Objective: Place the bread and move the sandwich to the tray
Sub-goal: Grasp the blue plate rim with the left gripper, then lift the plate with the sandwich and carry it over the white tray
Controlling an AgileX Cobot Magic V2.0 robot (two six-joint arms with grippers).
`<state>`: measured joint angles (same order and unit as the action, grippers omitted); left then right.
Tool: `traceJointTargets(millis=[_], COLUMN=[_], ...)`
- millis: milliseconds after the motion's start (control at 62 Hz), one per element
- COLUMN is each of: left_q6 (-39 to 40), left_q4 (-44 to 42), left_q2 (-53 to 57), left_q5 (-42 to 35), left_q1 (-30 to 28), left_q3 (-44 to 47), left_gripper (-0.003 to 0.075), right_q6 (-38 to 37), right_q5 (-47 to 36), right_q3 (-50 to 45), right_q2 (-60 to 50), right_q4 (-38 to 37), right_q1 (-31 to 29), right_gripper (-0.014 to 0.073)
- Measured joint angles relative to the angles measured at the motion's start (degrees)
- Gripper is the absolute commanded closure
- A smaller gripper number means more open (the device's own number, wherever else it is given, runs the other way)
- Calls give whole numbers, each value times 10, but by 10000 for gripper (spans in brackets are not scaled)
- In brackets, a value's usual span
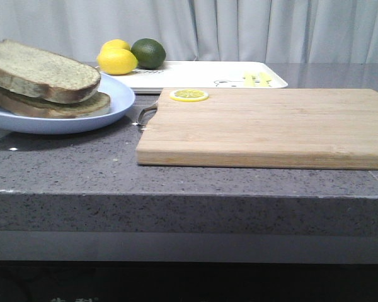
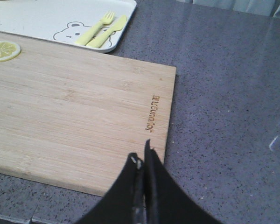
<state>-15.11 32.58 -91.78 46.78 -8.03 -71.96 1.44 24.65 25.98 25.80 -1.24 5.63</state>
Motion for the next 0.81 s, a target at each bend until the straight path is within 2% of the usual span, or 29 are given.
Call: traceJointTargets(millis=[178, 371, 807], left_q6=[-20, -15, 114], left_q4=[27, 48, 39], left_q2=[-6, -55, -370], left_q5=[26, 55, 191], left_q1=[-12, 15, 107], left_q3=[-55, -148, -591], left_gripper=[738, 738, 738], right_q6=[0, -1, -1], right_q5=[0, 0, 2], right_q3=[0, 0, 0], right_q2=[0, 0, 0], right_q4=[4, 4, 5], right_q1=[0, 0, 0], right_gripper=[704, 704, 704])
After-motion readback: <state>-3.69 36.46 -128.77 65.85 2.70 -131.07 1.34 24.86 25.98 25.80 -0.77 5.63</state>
